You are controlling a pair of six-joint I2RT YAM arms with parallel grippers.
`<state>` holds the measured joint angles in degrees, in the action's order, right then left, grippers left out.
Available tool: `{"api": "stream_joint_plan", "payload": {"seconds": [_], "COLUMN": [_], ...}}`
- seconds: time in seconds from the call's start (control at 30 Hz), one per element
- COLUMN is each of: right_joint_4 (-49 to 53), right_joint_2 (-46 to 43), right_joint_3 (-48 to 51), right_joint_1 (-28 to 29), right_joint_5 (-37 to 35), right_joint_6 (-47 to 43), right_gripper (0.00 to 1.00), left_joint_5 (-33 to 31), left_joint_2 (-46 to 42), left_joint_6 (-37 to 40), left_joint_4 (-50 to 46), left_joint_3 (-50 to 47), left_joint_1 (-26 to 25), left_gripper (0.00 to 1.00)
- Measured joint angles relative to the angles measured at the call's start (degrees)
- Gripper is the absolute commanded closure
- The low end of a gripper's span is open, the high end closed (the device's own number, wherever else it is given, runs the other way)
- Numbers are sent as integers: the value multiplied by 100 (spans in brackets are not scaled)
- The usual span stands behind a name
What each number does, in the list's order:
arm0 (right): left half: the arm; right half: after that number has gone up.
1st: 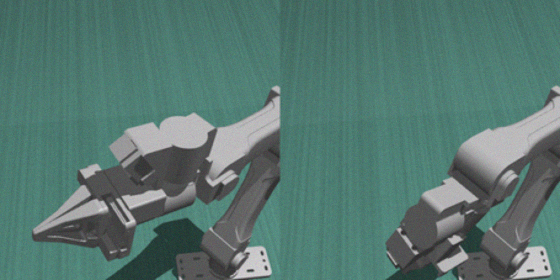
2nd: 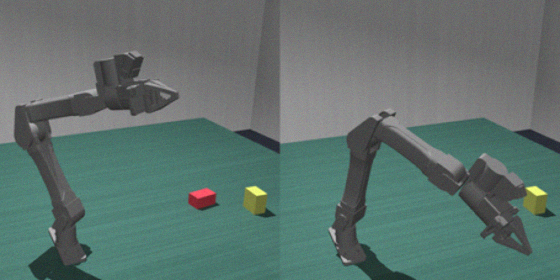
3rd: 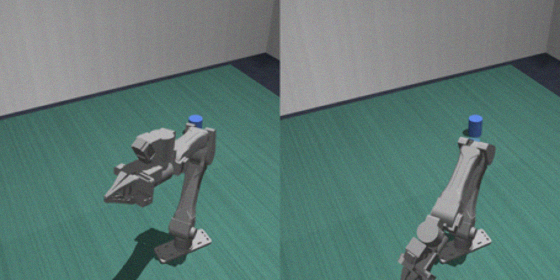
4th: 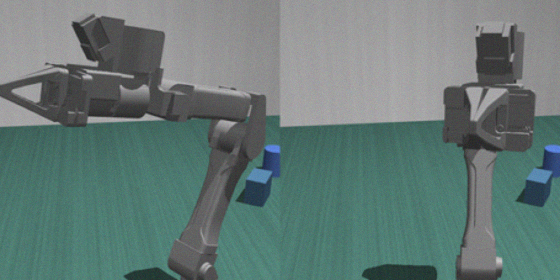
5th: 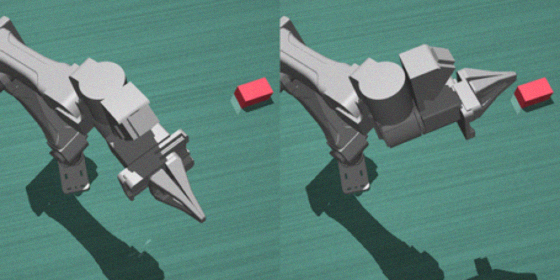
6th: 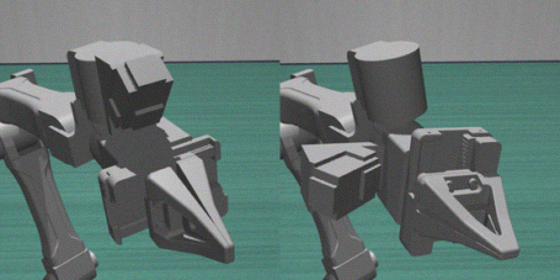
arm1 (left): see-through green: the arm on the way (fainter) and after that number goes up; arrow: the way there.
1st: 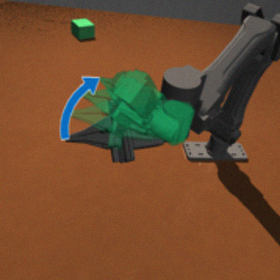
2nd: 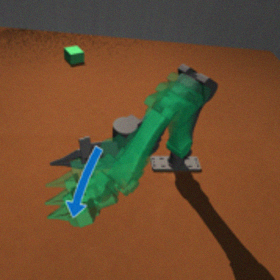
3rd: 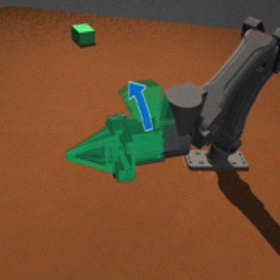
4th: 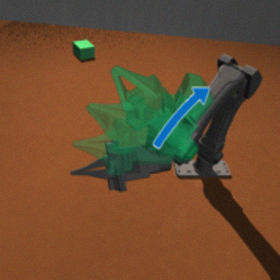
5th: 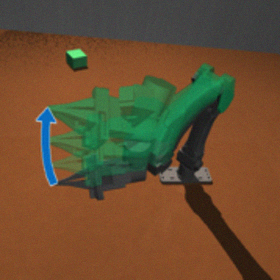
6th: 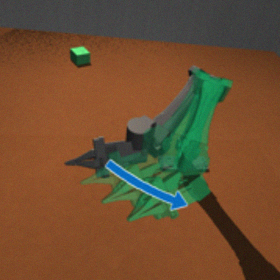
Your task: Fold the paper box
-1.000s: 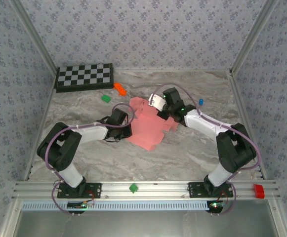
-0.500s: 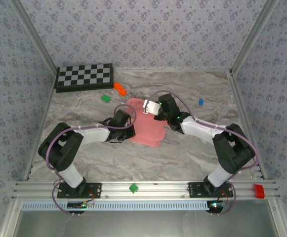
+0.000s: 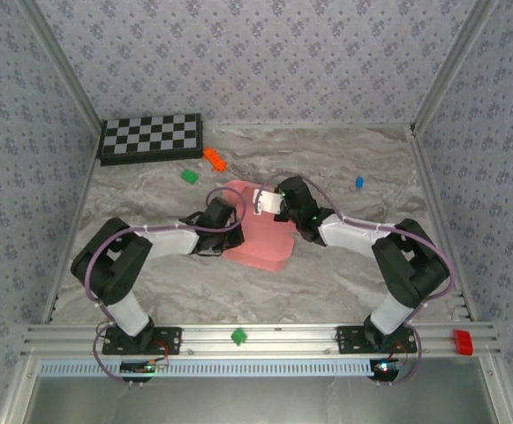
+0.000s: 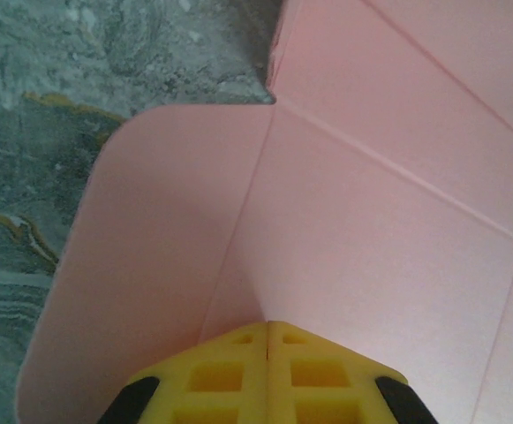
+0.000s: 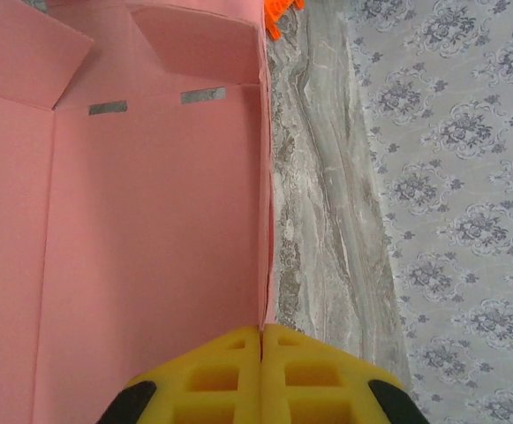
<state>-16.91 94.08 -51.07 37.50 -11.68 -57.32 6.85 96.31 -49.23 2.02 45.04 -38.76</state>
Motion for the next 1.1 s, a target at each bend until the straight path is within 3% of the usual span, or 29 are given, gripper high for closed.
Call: {"api": "stream_joint_plan", "payload": {"seconds": [1.1], "right_joint_4": [-1158], "right_joint_2": [136], "right_joint_3": [433], "right_joint_1": [267], "right_joint_5": [-577], "right_joint_6": [-879], "right_gripper": [100], "left_joint_5": [0], "left_joint_2": [398], "left_joint_6": [-81], "left_joint_4": [588], "left_joint_3": [201], "left_joint_1": [-4], "left_gripper": [100]}}
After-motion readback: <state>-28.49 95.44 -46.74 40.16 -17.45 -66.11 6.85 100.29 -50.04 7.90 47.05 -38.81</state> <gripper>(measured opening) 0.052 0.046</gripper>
